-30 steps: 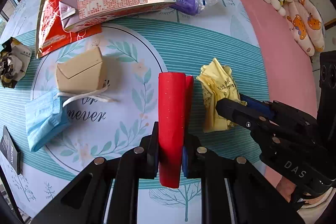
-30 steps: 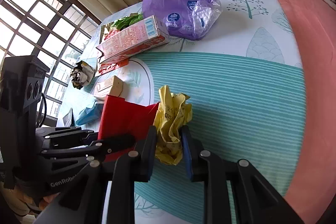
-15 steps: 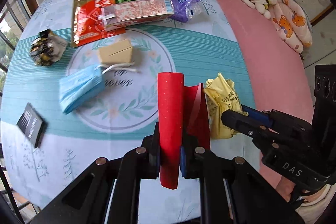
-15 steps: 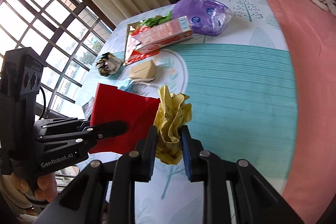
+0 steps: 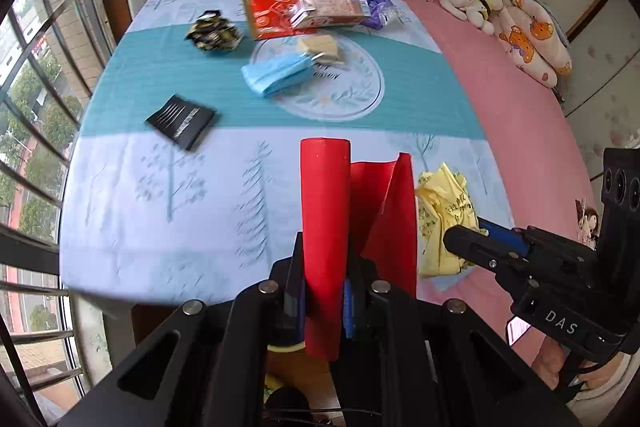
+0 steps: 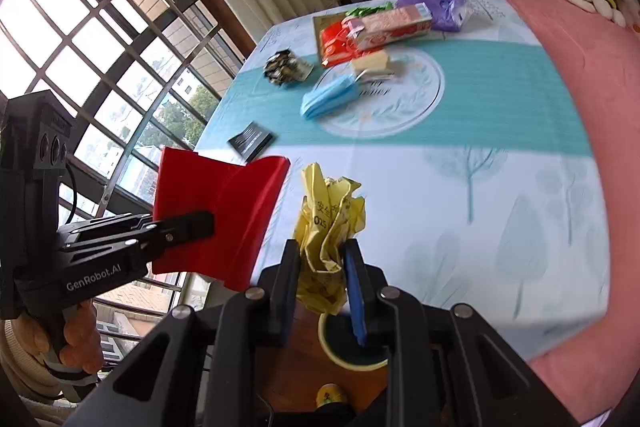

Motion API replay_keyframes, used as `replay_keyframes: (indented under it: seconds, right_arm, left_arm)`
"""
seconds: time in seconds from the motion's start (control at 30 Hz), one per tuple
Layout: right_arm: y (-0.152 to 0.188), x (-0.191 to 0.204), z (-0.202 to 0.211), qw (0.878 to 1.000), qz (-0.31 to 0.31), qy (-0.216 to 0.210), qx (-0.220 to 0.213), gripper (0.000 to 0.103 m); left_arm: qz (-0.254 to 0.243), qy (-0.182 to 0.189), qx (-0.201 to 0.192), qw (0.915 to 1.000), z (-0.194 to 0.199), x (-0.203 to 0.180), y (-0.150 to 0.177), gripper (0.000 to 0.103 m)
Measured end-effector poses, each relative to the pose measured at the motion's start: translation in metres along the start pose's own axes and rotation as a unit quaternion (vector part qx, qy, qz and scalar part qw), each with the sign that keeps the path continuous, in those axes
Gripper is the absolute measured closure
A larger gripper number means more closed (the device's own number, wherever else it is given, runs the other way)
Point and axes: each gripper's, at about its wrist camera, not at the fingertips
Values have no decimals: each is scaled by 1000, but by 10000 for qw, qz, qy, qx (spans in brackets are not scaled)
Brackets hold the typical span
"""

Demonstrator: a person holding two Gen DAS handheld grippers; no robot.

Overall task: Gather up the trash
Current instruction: 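Carry the red paper and yellow wrapper down over the bin and release both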

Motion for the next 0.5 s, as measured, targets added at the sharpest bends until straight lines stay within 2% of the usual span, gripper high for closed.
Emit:
replay_keyframes:
  seconds: [0.23, 0.5]
  right_arm:
    - [61, 53, -5, 9998, 66, 137, 135, 81]
    - [107, 58, -25, 9983, -216, 294, 459, 81]
  left_arm:
    - [-21, -45, 173, 9998, 20, 43, 65, 92]
    - [-250, -194, 472, 9984, 8, 55, 118, 92]
Point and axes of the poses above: each gripper's, at about its wrist camera, not at the fingertips, and z roughly against the way its jaws point, x to its left, y to its underside
